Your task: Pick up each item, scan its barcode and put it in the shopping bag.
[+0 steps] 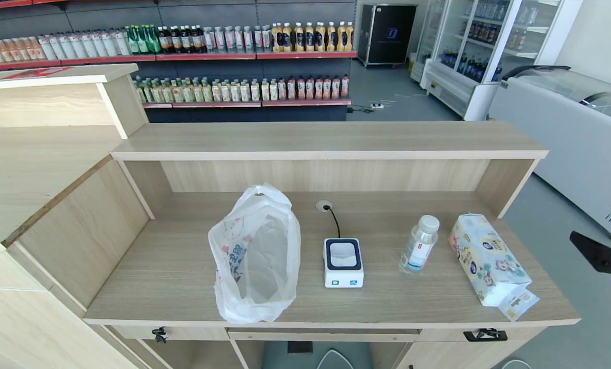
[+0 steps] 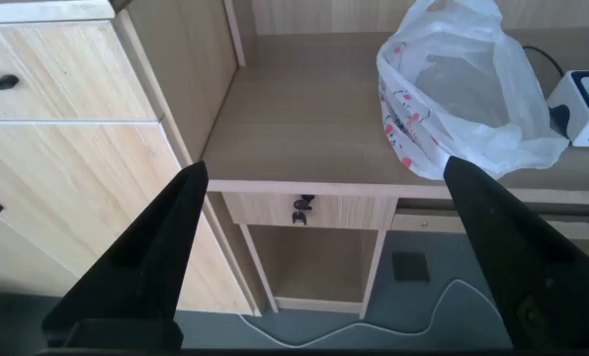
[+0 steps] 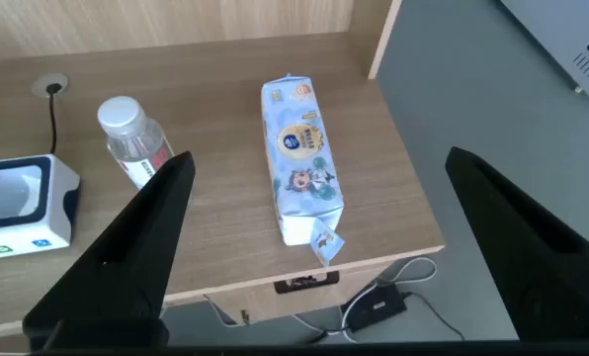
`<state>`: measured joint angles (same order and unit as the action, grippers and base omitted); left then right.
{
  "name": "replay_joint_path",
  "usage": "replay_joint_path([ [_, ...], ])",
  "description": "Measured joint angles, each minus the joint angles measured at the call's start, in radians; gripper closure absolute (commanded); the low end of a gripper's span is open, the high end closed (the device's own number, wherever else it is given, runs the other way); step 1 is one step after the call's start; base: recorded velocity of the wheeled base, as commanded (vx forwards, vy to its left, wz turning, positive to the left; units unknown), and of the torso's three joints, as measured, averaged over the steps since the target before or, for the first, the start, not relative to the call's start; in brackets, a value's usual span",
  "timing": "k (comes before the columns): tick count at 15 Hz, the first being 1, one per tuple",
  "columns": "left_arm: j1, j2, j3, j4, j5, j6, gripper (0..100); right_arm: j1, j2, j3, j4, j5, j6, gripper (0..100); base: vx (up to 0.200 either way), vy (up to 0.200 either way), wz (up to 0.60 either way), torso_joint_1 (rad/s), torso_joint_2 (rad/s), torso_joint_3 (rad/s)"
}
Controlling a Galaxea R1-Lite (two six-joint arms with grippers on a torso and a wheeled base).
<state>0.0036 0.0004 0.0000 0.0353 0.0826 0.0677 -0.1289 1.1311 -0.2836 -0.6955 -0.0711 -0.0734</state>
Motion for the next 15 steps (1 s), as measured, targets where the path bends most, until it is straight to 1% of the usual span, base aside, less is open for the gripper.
replay_joint_path([
  [1,0.000,0.000,0.000,0.000,0.000,0.000,0,-0.014,0.051,0.015,-0.041,0.028,-0.004,0,0.000,0.000,0.00,0.000,0.00,0.000],
  [5,0.001,0.000,0.000,0.000,0.000,0.000,0,-0.026,0.172,0.060,-0.071,0.109,-0.007,0,0.000,0.000,0.00,0.000,0.00,0.000],
  [7,0.001,0.000,0.000,0.000,0.000,0.000,0,-0.025,0.214,0.066,-0.099,0.187,-0.006,0,0.000,0.000,0.00,0.000,0.00,0.000],
  [8,0.001,0.000,0.000,0.000,0.000,0.000,0,-0.024,0.227,0.068,-0.102,0.207,-0.006,0,0.000,0.000,0.00,0.000,0.00,0.000],
  [10,0.001,0.000,0.000,0.000,0.000,0.000,0,-0.024,0.254,0.068,-0.107,0.219,-0.011,0,0.000,0.000,0.00,0.000,0.00,0.000],
  [11,0.001,0.000,0.000,0.000,0.000,0.000,0,-0.023,0.276,0.071,-0.132,0.219,-0.012,0,0.000,0.000,0.00,0.000,0.00,0.000],
  [15,0.001,0.000,0.000,0.000,0.000,0.000,0,-0.031,0.425,0.074,-0.307,0.215,-0.023,0,0.000,0.000,0.00,0.000,0.00,0.000],
])
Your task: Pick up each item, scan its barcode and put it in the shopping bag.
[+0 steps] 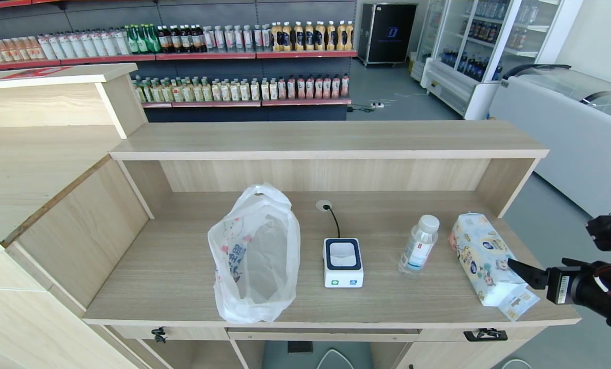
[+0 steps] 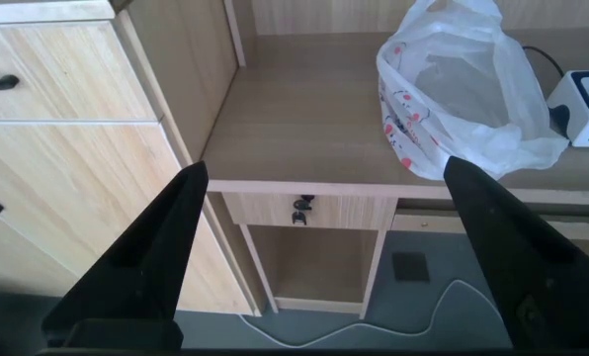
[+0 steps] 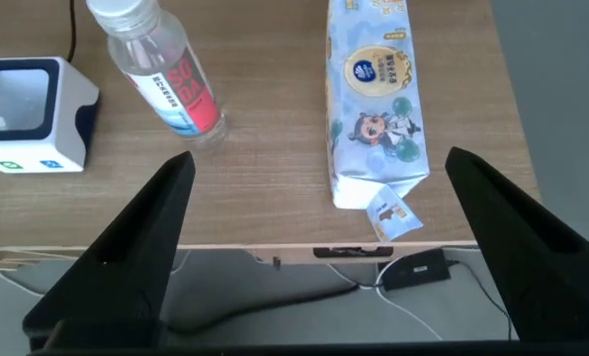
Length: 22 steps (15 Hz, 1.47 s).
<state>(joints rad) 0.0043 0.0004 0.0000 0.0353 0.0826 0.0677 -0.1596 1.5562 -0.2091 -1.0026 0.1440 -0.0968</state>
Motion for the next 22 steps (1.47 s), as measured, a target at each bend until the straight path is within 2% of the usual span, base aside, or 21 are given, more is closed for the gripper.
replay_joint_path([
  [3,0.000,0.000,0.000,0.000,0.000,0.000,0,-0.003,0.138,-0.025,-0.127,0.022,-0.049,0,0.000,0.000,0.00,0.000,0.00,0.000],
  [5,0.000,0.000,0.000,0.000,0.000,0.000,0,-0.001,0.225,-0.035,-0.163,0.063,-0.084,0,0.000,0.000,0.00,0.000,0.00,0.000],
  [10,0.000,0.000,0.000,0.000,0.000,0.000,0,0.048,0.397,-0.172,-0.185,0.116,-0.102,0,0.000,0.000,0.00,0.000,0.00,0.000],
  [13,0.000,0.000,0.000,0.000,0.000,0.000,0,0.100,0.462,-0.251,-0.185,0.207,-0.102,0,0.000,0.000,0.00,0.000,0.00,0.000],
  [16,0.000,0.000,0.000,0.000,0.000,0.000,0,0.149,0.516,-0.277,-0.196,0.213,-0.125,0,0.000,0.000,0.00,0.000,0.00,0.000],
  [22,0.000,0.000,0.000,0.000,0.000,0.000,0,0.168,0.640,-0.329,-0.264,0.215,-0.164,0,0.000,0.000,0.00,0.000,0.00,0.000],
])
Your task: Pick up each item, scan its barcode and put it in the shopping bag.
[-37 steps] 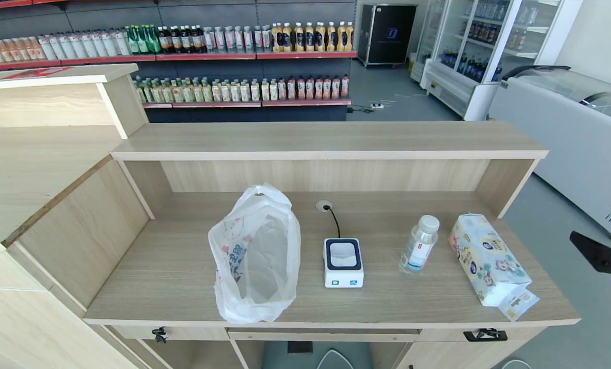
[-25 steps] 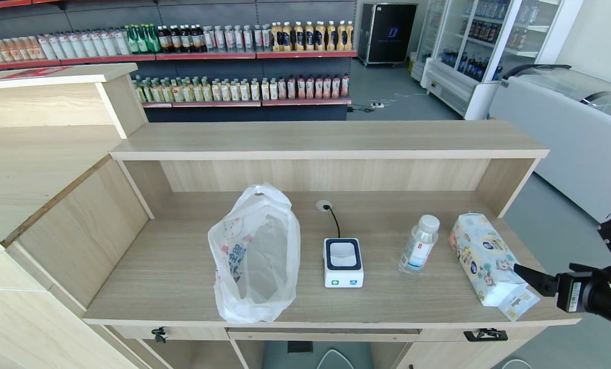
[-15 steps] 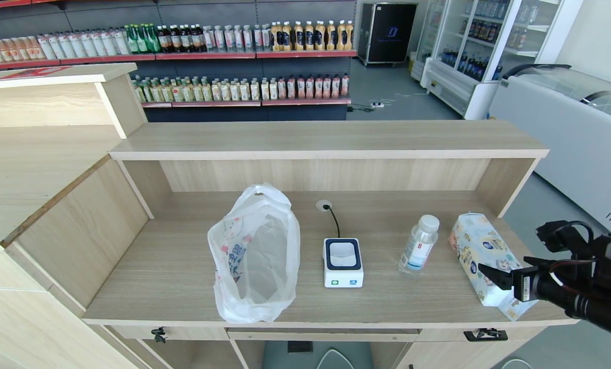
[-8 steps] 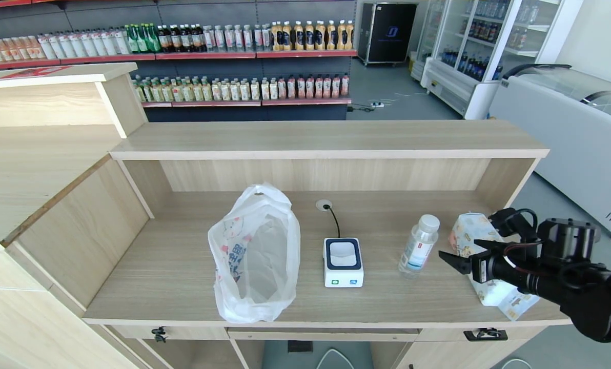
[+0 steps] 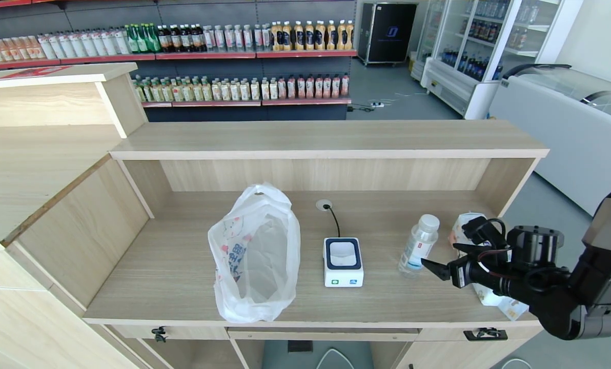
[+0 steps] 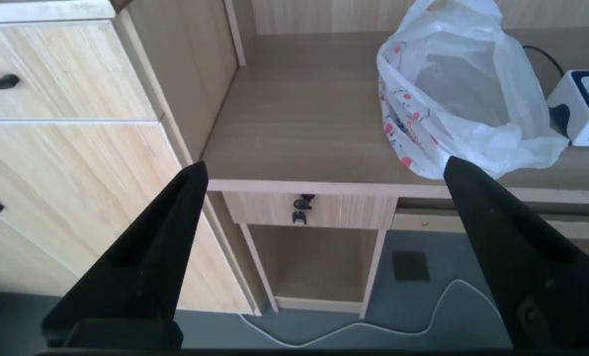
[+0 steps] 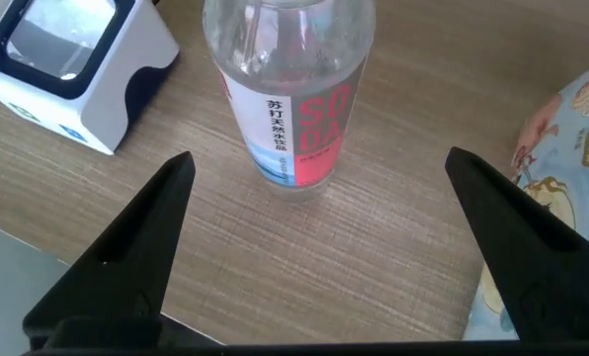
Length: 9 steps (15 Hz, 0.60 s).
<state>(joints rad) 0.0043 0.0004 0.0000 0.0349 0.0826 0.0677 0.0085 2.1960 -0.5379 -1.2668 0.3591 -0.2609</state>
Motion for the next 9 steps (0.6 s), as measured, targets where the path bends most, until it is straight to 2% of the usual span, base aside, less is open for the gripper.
replay_joint_path([
  [9,0.000,0.000,0.000,0.000,0.000,0.000,0,0.036,0.104,-0.148,-0.009,0.057,0.006,0,0.000,0.000,0.00,0.000,0.00,0.000],
])
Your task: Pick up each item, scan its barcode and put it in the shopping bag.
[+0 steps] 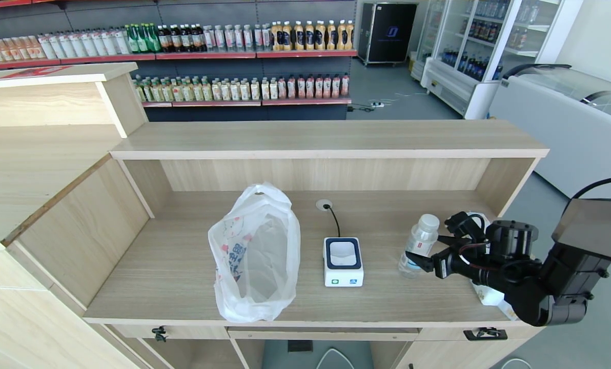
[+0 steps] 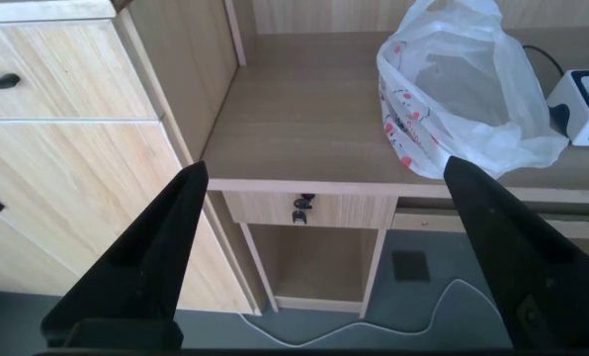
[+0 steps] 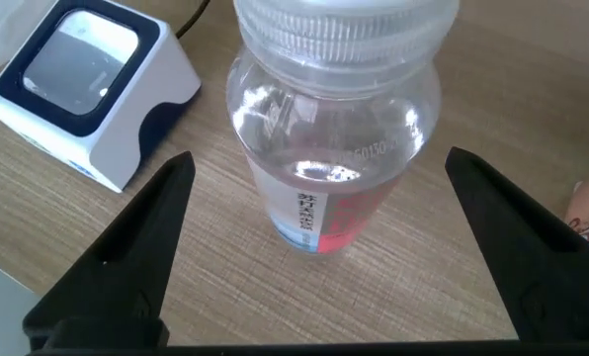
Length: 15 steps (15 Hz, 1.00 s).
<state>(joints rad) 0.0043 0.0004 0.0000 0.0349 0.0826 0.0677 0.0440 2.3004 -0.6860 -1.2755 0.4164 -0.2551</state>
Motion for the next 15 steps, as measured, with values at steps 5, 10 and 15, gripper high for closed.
replay_joint_path([
  [5,0.000,0.000,0.000,0.000,0.000,0.000,0,0.003,0.039,-0.027,0.000,0.018,0.000,0,0.000,0.000,0.00,0.000,0.00,0.000],
  [10,0.000,0.000,0.000,0.000,0.000,0.000,0,0.025,0.069,-0.080,0.000,0.024,0.003,0,0.000,0.000,0.00,0.000,0.00,0.000],
  [15,0.000,0.000,0.000,0.000,0.000,0.000,0,0.037,0.104,-0.132,0.000,0.024,0.006,0,0.000,0.000,0.00,0.000,0.00,0.000],
])
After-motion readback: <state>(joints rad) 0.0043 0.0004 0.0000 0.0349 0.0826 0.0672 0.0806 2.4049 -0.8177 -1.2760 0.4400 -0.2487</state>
